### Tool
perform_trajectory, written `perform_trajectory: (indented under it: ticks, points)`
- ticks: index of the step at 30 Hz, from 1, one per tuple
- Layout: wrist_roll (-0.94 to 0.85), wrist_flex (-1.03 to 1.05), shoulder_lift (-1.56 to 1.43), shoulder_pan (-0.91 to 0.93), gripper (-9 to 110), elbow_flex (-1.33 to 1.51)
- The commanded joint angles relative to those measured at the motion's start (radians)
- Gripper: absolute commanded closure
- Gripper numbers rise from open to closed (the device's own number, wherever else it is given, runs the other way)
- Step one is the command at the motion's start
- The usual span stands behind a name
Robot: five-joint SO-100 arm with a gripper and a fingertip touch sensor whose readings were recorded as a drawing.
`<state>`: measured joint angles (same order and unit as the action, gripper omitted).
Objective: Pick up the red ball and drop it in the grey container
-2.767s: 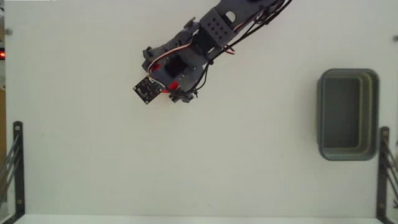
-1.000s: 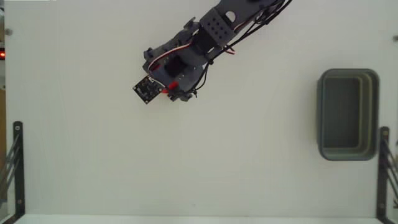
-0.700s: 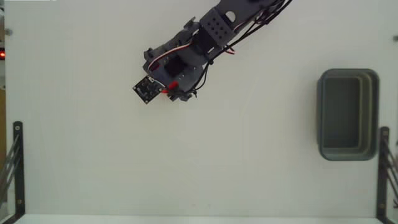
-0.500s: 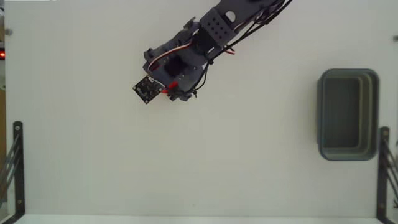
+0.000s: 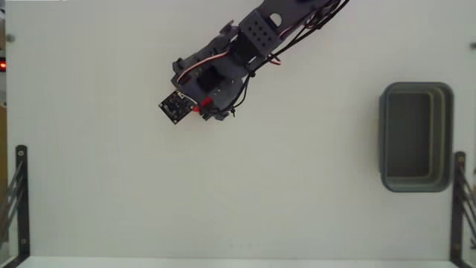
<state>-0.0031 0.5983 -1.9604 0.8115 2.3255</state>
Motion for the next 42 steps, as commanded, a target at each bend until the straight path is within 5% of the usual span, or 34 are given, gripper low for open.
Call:
perform_trajectory:
  ticks: [1,42]
  points:
    - [0.003,-0.005,-0.013,0.01,22,0.004]
    - [0.003,-0.005,-0.013,0.01,32,0.004]
